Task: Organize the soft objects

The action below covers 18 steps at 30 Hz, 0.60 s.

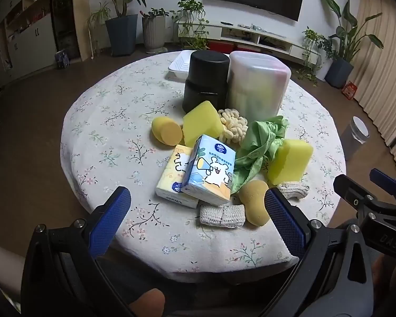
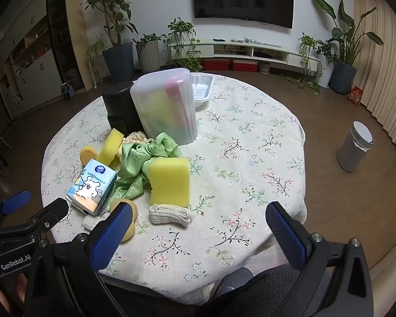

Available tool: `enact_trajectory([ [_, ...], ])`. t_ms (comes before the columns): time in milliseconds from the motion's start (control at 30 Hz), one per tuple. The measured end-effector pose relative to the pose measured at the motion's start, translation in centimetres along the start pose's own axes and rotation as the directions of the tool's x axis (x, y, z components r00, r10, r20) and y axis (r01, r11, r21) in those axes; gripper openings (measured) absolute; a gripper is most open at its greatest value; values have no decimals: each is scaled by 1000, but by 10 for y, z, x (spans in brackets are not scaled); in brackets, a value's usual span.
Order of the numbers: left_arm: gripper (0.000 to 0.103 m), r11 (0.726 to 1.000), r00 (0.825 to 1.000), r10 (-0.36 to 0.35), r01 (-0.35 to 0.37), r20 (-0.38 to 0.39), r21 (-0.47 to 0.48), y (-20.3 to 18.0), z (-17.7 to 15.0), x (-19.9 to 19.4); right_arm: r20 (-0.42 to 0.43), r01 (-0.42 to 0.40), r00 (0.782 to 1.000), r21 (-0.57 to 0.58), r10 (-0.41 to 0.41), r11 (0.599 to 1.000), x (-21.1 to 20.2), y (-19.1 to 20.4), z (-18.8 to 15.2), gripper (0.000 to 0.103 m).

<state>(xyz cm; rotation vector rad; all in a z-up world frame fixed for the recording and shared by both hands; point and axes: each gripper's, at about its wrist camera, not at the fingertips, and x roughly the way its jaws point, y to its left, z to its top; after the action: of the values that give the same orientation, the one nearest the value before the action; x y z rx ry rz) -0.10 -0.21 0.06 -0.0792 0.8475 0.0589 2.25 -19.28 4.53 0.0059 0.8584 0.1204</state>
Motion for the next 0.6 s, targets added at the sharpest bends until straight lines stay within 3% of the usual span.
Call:
enact_trajectory([
  [67,103,1000,1000,2,-2,3,0,-2,-1,-1,1,2,1000,-1,-2,1000,0,0,0,103],
  [100,103,999,1000,-30,30,-3,-14,1,-1,-1,1,2,1000,0,-2,1000,0,-1,0,103],
  [600,103,999,999,-30,29,-13,-15,2,0,2,0,3,1000,-3,-3,1000,1,0,-2,103],
])
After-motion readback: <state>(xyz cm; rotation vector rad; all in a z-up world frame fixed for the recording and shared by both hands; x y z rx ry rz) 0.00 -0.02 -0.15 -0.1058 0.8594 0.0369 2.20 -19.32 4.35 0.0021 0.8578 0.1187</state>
